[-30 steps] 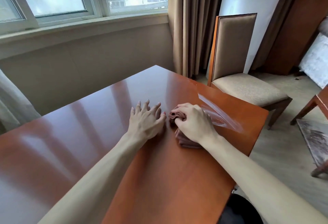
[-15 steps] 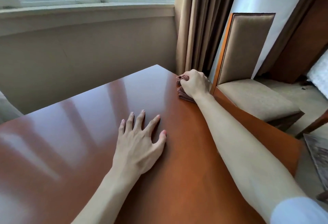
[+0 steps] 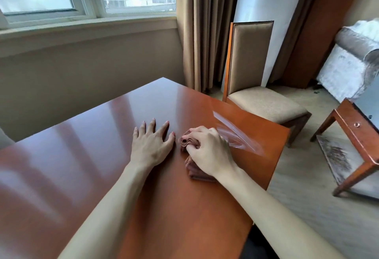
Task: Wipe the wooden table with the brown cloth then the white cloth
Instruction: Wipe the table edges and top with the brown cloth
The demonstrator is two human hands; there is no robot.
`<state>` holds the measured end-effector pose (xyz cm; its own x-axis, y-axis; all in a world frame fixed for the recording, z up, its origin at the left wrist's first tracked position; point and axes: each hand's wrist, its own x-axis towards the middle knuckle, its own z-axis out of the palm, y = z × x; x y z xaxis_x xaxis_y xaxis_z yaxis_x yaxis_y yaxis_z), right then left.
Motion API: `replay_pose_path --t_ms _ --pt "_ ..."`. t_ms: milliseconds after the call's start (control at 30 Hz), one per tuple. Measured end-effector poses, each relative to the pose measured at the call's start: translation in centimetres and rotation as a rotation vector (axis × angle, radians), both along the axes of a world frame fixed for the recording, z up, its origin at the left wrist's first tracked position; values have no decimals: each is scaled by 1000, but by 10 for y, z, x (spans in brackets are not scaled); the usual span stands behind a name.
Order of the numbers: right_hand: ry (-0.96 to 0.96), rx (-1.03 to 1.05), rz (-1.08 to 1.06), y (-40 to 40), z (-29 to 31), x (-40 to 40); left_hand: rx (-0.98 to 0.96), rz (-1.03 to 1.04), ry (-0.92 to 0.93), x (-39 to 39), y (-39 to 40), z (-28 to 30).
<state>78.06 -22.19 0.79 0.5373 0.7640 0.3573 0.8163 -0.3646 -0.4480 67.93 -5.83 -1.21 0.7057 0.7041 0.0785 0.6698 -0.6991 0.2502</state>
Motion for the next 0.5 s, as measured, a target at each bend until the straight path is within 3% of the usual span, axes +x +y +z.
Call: replay_pose_path --t_ms 367,500 --pt "-32 6 -274 143 3 179 30 22 -52 3 3 -8" --pt "-9 -23 -359 172 11 211 25 31 -46 2 2 -6"
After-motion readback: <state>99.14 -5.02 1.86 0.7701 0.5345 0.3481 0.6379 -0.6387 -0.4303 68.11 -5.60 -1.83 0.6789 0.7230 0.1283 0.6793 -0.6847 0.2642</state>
